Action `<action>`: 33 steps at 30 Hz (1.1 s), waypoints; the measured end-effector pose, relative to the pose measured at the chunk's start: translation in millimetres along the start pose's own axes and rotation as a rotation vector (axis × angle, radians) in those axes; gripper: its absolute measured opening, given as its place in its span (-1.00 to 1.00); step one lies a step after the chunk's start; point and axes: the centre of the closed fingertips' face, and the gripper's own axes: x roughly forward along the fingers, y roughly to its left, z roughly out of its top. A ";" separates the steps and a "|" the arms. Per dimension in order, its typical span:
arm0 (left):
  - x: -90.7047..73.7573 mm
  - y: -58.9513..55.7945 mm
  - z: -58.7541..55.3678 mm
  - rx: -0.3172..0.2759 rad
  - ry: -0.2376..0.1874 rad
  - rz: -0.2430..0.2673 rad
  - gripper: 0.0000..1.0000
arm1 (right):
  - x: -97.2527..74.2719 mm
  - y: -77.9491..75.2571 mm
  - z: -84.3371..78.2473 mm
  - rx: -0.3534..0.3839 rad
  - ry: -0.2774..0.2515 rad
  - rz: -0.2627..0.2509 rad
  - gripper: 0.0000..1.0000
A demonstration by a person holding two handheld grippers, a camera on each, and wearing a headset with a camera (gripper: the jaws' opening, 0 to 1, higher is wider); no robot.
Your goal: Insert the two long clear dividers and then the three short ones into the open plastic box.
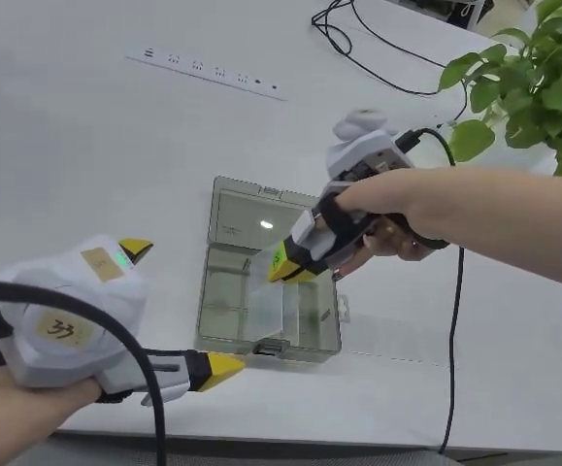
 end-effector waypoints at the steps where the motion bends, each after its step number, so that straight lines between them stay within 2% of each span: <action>1: 0.1 0.0 0.0 0.001 0.000 0.000 1.00 | 1.5 -1.2 3.1 0.000 0.004 0.001 -0.97; 17: 1.1 -0.4 -0.6 -0.008 0.004 -0.004 0.98 | 6.2 -5.0 9.5 -0.032 0.019 -0.037 -0.97; 22: 1.3 -0.3 -1.3 -0.007 0.007 -0.005 0.98 | 5.5 -0.5 2.1 -0.039 0.023 -0.046 -0.97; 33: 1.4 -1.1 -1.5 -0.011 0.005 -0.008 0.97 | 4.6 3.3 1.4 -0.067 0.029 -0.072 -0.97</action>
